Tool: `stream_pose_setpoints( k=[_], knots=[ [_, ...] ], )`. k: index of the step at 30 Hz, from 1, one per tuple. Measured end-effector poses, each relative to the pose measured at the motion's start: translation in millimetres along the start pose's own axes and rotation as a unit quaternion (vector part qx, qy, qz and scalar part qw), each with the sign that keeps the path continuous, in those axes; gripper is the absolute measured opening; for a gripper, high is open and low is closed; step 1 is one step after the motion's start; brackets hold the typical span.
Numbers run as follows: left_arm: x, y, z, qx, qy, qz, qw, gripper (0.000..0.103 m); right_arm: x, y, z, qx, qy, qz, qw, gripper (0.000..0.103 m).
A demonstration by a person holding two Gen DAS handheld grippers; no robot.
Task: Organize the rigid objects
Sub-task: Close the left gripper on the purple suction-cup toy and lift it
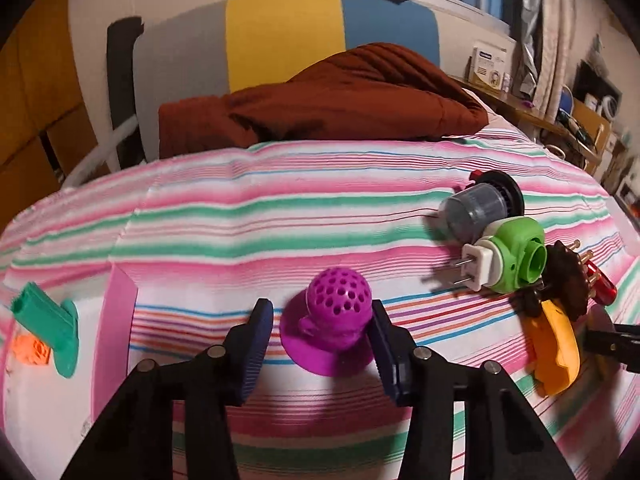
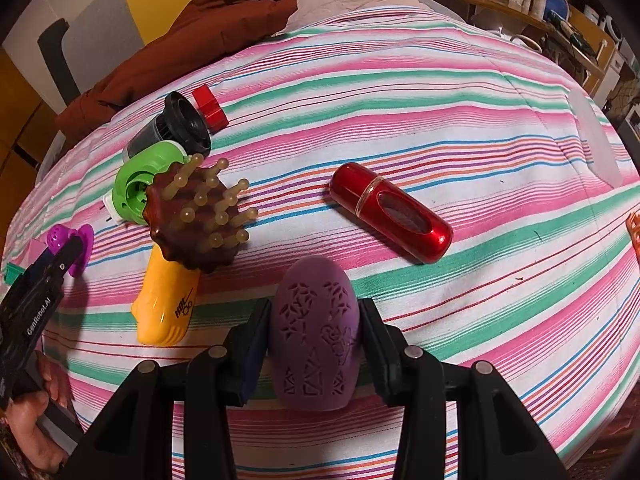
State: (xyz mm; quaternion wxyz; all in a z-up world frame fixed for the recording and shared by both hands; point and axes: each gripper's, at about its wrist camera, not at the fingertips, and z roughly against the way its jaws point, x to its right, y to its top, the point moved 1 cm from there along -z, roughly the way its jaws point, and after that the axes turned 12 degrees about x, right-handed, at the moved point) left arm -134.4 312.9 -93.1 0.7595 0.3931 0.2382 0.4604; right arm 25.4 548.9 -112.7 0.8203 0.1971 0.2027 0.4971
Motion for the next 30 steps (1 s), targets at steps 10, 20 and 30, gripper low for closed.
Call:
stream_pose_setpoints(
  k=[10,20,30],
  knots=[
    [3.0,-15.5,17.3,0.012,-0.020,-0.024,0.9994,0.034,5.6,-0.8,7.5,0.004,0.001,0.004,1.000,0.044],
    [-6.7,-41.7,54.7,0.019,-0.049,-0.013,0.9985,0.034,12.0,-4.2,8.0,0.008,-0.002,0.010,1.000,0.044],
    [-2.3,-71.0,107.9,0.017,-0.133,0.027,0.9906,0.034,13.2,-20.7,36.4,0.015,-0.012,0.031,0.999,0.044]
  ],
)
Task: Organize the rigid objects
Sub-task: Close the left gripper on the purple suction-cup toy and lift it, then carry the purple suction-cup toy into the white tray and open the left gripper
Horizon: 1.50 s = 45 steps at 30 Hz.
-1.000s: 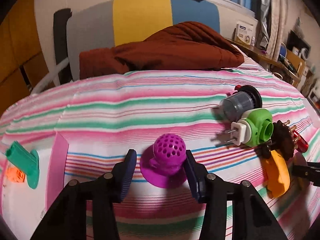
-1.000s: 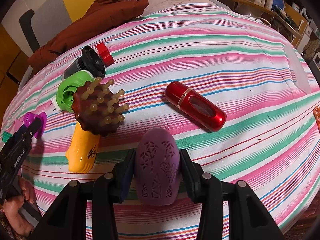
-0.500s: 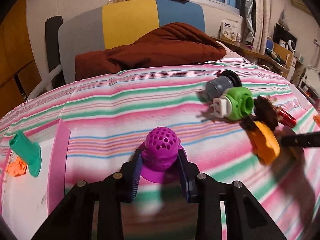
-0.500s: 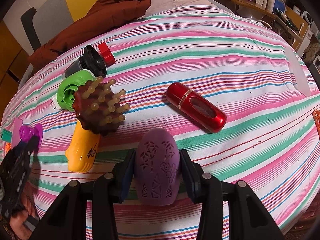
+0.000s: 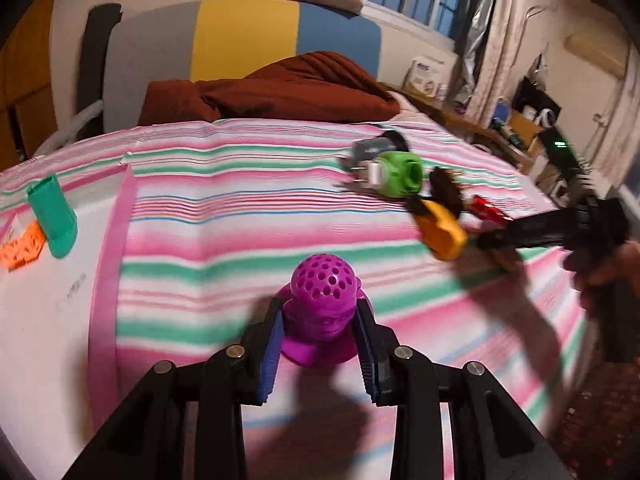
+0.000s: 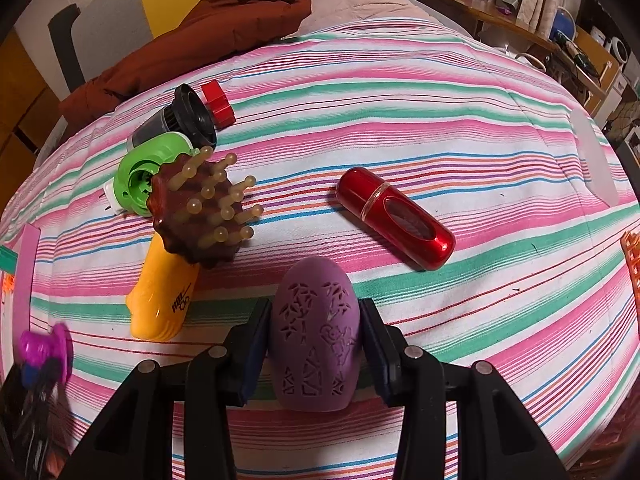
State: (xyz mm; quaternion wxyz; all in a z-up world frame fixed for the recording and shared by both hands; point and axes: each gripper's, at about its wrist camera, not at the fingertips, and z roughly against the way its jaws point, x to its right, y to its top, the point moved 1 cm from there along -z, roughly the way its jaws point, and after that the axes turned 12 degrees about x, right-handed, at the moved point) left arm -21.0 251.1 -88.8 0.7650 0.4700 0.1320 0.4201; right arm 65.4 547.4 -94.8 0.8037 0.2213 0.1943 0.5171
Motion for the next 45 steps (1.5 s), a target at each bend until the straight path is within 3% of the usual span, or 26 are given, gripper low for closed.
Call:
stream_pose_setpoints(
  k=[8,18,29,32,38,41,43,45],
  knots=[
    [0.6,4.3,35.8,0.028,-0.008,-0.002,0.9996,0.034,-6.3,2.3,-16.0,0.005,-0.004,0.007,1.000,0.044],
    [-61.5,12.8,71.4,0.050,0.057,0.054,0.9957,0.034,-4.4,-2.8,-8.2,0.009,-0.009,0.014,1.000,0.044],
    [-168.8,15.3,74.2,0.014,0.157,0.142,0.9771,0.034,-22.7,16.6,-47.0,0.013,-0.015,0.020,1.000,0.044],
    [-191.3,16.8,68.0,-0.002,0.184,0.146,0.9720,0.034,-23.7,18.0,-49.9,0.014,-0.016,0.020,1.000,0.044],
    [-222.2,18.8,54.4,-0.029,0.217,0.149,0.9643,0.034,-23.4,18.2,-50.0,0.015,-0.017,0.022,0.999,0.044],
    [-238.6,17.5,49.8,-0.044,0.224,0.181,0.9568,0.034,-24.5,13.2,-41.6,0.017,-0.018,0.027,0.999,0.044],
    [-243.6,17.4,52.7,-0.035,0.238,0.185,0.9529,0.037,-25.1,12.6,-41.8,0.018,-0.019,0.029,0.999,0.044],
    [-242.3,15.7,57.7,-0.028,0.240,0.189,0.9518,0.053,-24.8,14.2,-44.2,0.018,-0.020,0.030,0.999,0.044]
  ],
)
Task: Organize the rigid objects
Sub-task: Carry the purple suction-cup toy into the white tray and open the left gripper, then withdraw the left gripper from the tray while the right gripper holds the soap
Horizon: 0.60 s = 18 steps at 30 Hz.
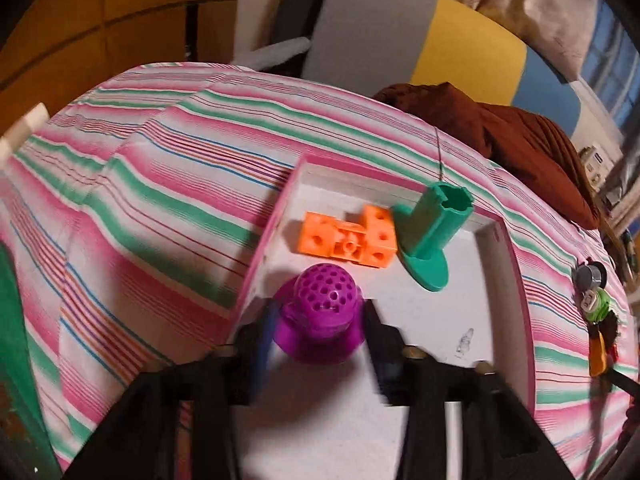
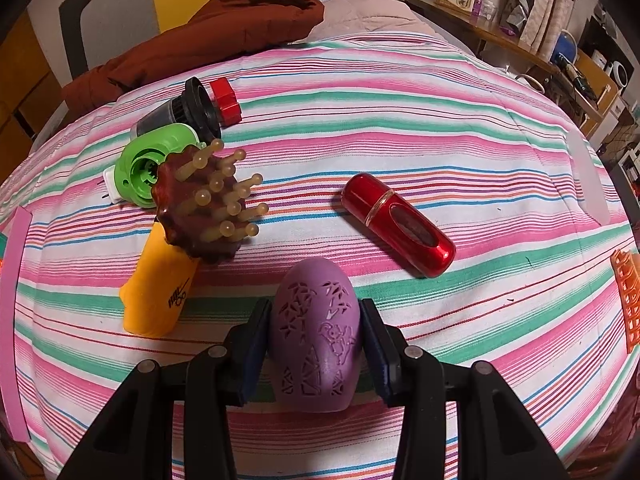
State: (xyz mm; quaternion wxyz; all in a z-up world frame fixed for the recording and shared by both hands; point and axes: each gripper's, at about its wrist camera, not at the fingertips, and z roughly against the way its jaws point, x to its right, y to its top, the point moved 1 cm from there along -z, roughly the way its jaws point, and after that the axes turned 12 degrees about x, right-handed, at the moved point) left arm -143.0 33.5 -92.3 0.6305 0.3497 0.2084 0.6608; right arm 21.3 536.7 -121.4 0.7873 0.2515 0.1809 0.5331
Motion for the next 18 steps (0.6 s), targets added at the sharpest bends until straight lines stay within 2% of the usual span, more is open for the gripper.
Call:
stream_pose_setpoints(
  k=[1,3,6,9,18],
  knots=[
    [0.0,-1.7,6.2,0.009,-0.011,0.008,0.9999,0.058,0.1,-0.3,0.5,0.000,0.000,0.000,1.000,0.044],
    [0.9,-2.1,17.5,0.027,-0.016,0.015,0.9994,0.075,-0.3,0.2,-0.3,0.000,0.000,-0.001,1.000,0.044],
    [6.1,-8.7,43.8,0.069,-0.014,0.023,0.9972,0.089,-1.0,0.0,0.4,0.000,-0.001,0.001,1.000,0.044],
    [15.2,-20.8,59.1,0.078,-0.042,0.021,0.9959,0.091,-2.0,0.7,-0.9,0.000,-0.002,0.000,1.000,0.044],
    [43.4,-46.8,75.7,0.056,-0.086,-0.003,0.9947,0.098,-2.4,-3.2,4.3,-0.003,0.005,-0.029,1.000,0.044]
  ],
)
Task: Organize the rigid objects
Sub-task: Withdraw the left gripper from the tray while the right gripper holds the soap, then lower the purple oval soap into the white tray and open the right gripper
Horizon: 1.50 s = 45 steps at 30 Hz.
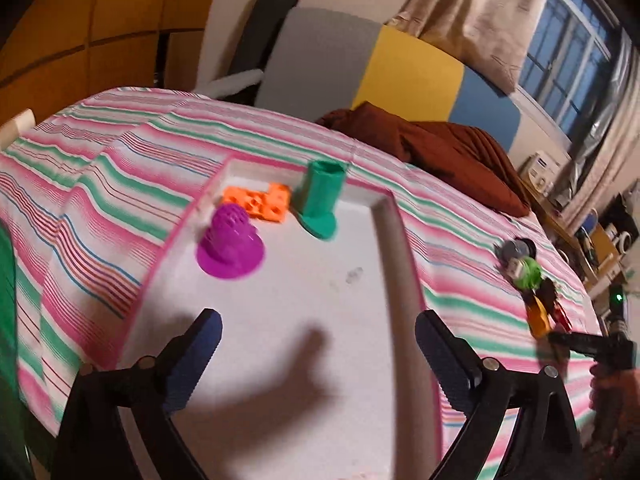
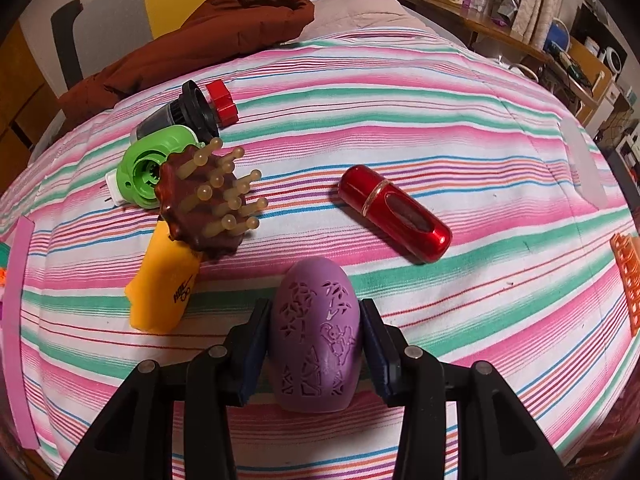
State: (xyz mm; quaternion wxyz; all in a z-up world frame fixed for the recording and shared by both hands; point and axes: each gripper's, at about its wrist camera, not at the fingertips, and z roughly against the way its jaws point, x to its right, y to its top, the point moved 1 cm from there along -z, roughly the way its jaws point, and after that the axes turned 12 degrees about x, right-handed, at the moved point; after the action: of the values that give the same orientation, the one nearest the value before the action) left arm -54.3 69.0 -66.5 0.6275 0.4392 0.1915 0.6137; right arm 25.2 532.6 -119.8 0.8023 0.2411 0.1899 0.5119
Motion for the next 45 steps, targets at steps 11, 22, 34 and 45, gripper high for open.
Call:
stream_pose_setpoints(
  k=[11,22,34,45],
  knots=[
    [6.1,-13.1,7.8,-0.015,-0.005,-0.017,0.9997,0.099,-26.8,-5.7,17.1,0.027,0.063,-0.018,0.997,0.044],
    [-10.9,-16.3,18.4,-0.016,-0.003,-0.014,0.9998,0.099,-100.9,-25.7,35.7,0.023,0.117,0.037,0.992,0.044],
    [-32.1,-21.2,33.3,-0.019,-0.013,-0.001,0.9997,0.099,-285.4,-10.3,49.2,0.014,0.239,0.156,0.958,0.044],
    [-53.2,-18.5,43.9,-0.017,-0.006,0.019,0.9997,0.099,-376.1,2.6,6.7,0.017,0.203,0.209,0.957,0.044]
  ],
)
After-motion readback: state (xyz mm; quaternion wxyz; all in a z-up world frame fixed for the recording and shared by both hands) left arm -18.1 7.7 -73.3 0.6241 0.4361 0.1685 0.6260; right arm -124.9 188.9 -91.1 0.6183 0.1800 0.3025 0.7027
